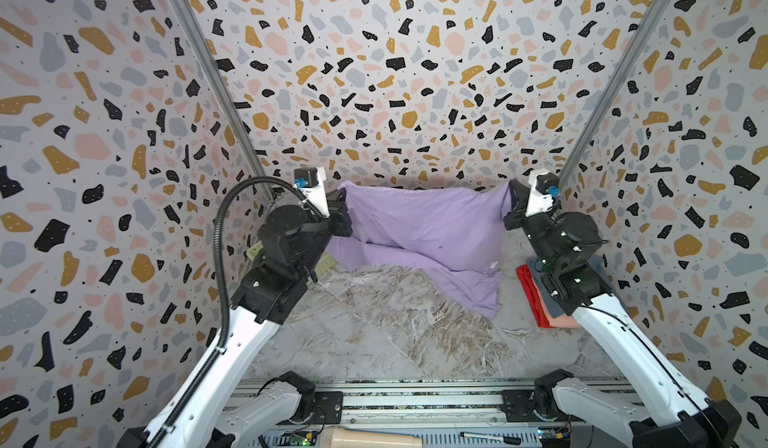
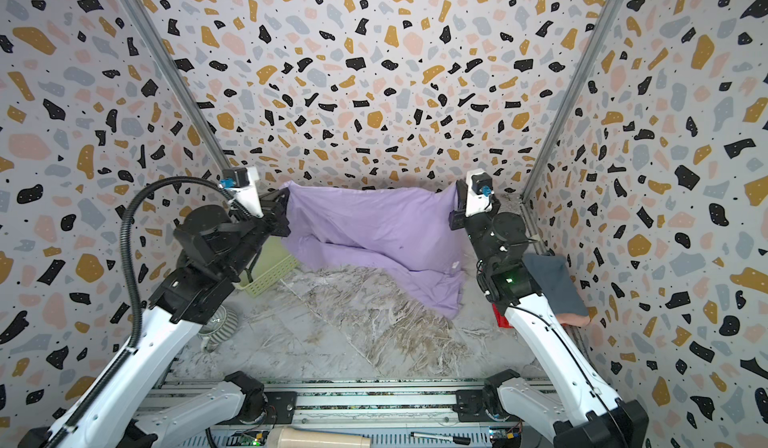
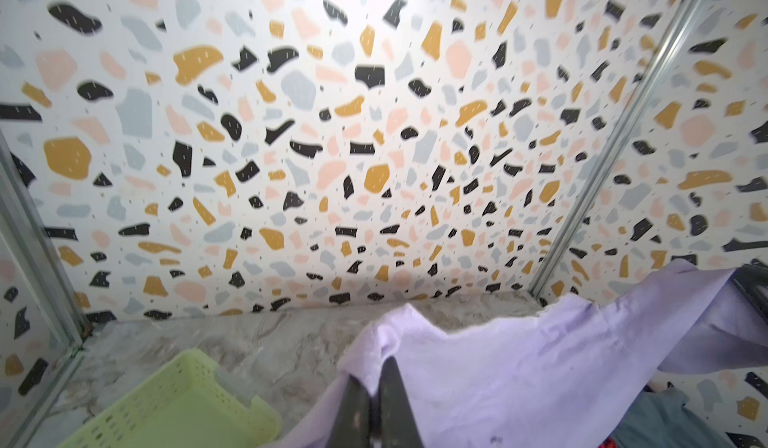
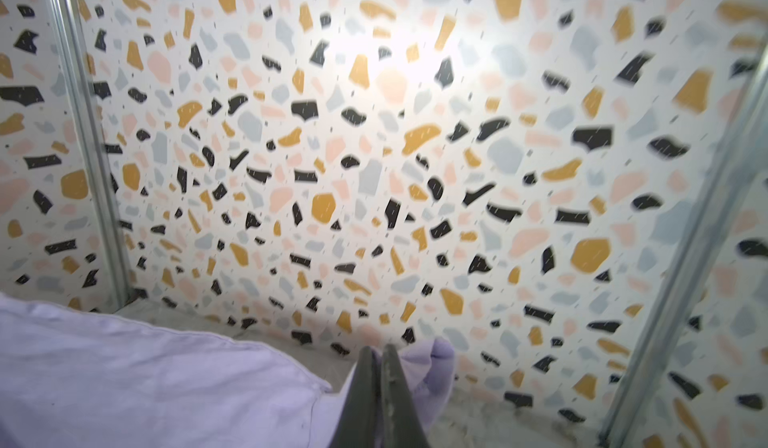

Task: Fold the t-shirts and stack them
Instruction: 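Lift the shirt high with both grippers and spread it apart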

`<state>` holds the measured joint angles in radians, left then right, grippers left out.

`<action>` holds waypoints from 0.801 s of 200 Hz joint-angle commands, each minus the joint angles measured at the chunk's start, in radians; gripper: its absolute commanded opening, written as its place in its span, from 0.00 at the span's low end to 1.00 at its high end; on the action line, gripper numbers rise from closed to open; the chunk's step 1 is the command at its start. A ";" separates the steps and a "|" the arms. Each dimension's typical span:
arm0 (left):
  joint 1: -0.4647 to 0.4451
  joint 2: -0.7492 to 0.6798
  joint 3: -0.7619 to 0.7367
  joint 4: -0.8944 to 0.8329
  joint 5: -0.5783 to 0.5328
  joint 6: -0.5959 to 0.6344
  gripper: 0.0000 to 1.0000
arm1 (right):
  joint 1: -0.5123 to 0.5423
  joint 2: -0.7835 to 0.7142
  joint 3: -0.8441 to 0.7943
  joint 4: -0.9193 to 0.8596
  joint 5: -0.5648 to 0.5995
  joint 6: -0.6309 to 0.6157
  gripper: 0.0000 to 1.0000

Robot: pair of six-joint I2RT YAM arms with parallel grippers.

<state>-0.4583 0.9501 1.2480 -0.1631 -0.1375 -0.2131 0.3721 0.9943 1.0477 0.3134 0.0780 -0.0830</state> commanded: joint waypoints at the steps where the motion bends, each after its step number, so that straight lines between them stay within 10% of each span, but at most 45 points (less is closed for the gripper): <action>1: 0.001 -0.078 0.019 0.070 0.023 0.058 0.00 | 0.000 -0.085 0.072 0.013 0.059 -0.116 0.00; 160: 0.001 -0.127 0.010 0.199 0.121 0.007 0.00 | 0.001 -0.002 0.338 0.020 -0.003 -0.297 0.00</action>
<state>-0.4595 0.8516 1.2499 -0.0578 -0.0319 -0.2203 0.3721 0.9981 1.3190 0.2821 0.0826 -0.3347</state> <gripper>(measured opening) 0.047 0.050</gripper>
